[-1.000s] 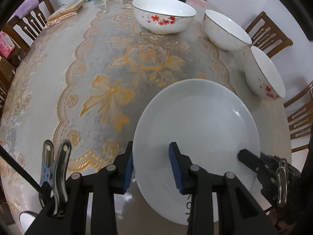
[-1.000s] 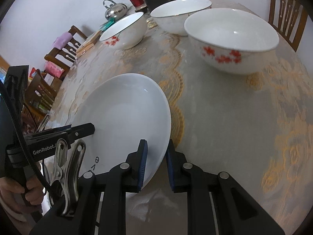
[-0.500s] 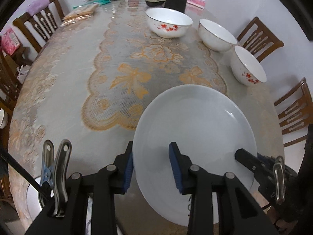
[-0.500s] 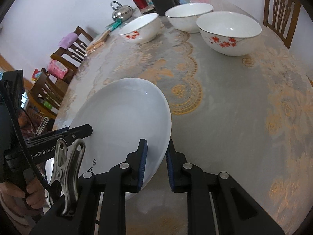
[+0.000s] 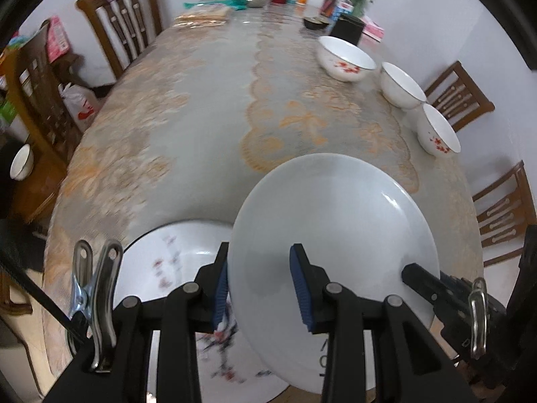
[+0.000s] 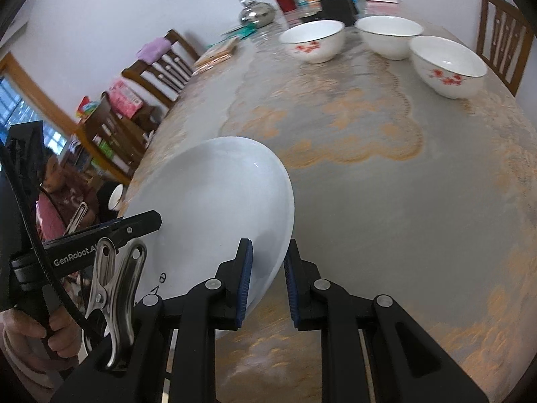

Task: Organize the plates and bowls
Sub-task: 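Lift the white deep plate with the right gripper toward the plum-blossom plate stack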

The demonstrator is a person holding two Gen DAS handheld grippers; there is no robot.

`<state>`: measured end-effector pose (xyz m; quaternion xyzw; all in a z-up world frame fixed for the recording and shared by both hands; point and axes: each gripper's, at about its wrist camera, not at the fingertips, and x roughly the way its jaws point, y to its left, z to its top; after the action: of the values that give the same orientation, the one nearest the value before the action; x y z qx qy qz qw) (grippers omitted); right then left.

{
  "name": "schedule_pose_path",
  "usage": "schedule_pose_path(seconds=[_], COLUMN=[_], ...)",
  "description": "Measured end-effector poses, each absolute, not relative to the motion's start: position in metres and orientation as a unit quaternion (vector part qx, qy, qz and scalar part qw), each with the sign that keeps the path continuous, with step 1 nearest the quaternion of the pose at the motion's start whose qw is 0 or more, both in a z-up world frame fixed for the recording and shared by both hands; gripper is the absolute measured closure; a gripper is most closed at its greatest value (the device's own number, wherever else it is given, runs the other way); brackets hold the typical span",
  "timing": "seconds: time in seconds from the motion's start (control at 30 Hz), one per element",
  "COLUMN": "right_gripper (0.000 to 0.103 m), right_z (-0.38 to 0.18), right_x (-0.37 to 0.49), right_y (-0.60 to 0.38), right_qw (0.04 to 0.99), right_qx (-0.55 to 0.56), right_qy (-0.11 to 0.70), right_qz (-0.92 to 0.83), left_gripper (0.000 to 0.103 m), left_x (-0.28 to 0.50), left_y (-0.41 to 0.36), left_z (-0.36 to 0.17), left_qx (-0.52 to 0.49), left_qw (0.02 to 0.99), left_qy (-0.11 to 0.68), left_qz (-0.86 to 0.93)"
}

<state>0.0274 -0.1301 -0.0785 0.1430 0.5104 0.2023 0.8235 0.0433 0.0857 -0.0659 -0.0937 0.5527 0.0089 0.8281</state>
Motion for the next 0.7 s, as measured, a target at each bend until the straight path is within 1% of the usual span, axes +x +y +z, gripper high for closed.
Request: schedule_pose_path(seconds=[0.37,0.7], right_gripper=[0.083,0.083], right_z=[-0.084,-0.089], right_x=[-0.008,-0.018], right_y=[-0.073,-0.047], right_qw=[0.811,0.810], right_qx=[0.115,0.098], right_qy=[0.528,0.536], right_qz=[0.225,0.216], left_gripper=[0.067,0.067], left_x=[-0.007,-0.026], left_y=[0.146,0.169], left_z=[-0.082,-0.096], left_qx=[-0.132,-0.147], left_qw=[0.814,0.808], left_qy=[0.565,0.570], left_qz=[0.028,0.025])
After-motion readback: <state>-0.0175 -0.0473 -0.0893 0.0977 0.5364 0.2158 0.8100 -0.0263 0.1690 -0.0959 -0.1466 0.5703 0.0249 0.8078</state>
